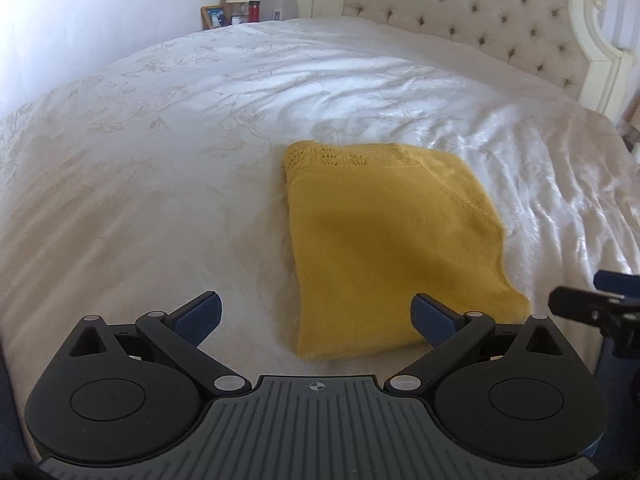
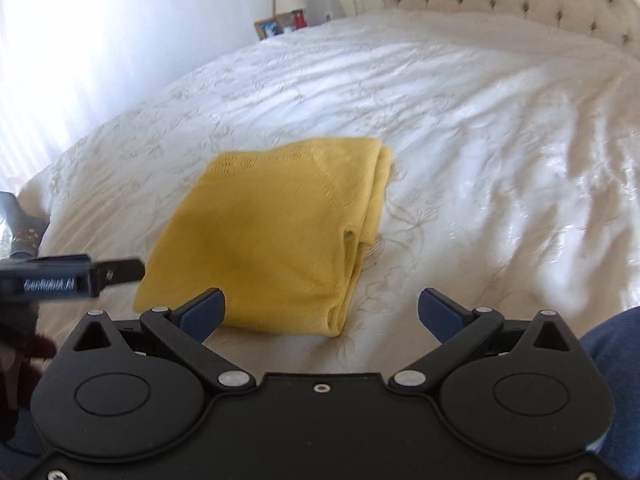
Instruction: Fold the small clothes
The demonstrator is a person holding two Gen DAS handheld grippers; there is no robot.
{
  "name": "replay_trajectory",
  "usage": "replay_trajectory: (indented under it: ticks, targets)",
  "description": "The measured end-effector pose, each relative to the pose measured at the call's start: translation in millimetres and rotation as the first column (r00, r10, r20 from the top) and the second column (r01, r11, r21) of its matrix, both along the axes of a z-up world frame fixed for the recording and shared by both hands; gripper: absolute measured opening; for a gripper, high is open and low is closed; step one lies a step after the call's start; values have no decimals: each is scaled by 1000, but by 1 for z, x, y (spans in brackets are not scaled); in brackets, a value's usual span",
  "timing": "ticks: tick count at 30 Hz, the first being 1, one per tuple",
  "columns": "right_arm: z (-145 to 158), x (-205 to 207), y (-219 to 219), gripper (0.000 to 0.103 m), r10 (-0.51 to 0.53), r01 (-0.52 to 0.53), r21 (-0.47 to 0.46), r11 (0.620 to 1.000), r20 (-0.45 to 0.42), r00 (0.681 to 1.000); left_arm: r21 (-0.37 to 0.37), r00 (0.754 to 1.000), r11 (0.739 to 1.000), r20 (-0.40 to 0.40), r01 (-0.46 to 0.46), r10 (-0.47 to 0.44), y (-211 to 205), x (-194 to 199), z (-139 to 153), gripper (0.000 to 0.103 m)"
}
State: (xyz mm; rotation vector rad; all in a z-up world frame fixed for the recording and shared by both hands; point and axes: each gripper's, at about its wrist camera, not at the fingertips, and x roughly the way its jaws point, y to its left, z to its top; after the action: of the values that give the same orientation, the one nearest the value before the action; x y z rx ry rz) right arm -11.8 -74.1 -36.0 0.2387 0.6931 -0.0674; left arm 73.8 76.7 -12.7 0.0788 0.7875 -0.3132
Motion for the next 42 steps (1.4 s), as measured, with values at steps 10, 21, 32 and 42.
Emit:
replay_trajectory:
  ticks: [10, 21, 32, 42]
  targets:
    - [21, -30, 8, 102, -33, 43, -93, 995, 111, 993, 35, 1000, 999, 20, -11, 10, -23, -39, 10, 102]
    - [15, -28, 19, 102, -124, 122, -239, 963, 8, 992, 164, 992, 980, 74, -114, 103, -39, -52, 14, 102]
    - [14, -29, 17, 102, -106, 102, -208, 973, -6, 994, 121, 995, 988, -3, -100, 101, -35, -51, 11, 102]
    - [8, -26, 11, 102, -109, 104, -110, 989, -47, 993, 126, 996, 990, -62, -56, 64, -38, -51, 3, 102]
